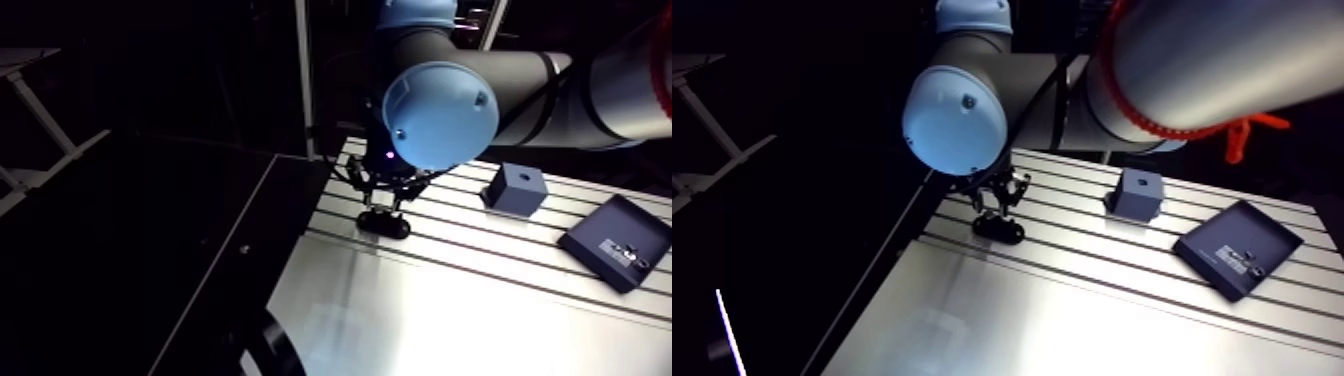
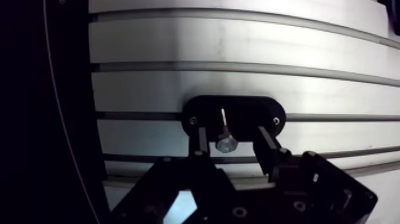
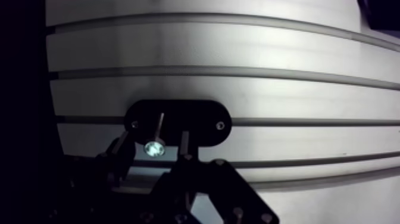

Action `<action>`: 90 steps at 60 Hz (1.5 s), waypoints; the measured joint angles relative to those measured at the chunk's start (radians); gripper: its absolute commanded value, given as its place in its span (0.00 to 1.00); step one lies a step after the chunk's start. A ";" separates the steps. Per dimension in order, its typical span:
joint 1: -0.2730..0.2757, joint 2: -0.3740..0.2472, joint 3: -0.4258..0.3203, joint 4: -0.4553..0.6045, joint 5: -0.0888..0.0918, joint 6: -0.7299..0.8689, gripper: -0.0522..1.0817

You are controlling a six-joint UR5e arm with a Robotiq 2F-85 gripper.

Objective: Pick up the M10 bolt and insert it into the hex recess until seated.

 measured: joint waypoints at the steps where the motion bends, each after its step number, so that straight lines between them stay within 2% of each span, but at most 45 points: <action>1: 0.000 0.000 0.000 0.000 0.000 0.000 0.49; 90: 0.002 0.005 0.003 -0.004 0.002 0.000 0.63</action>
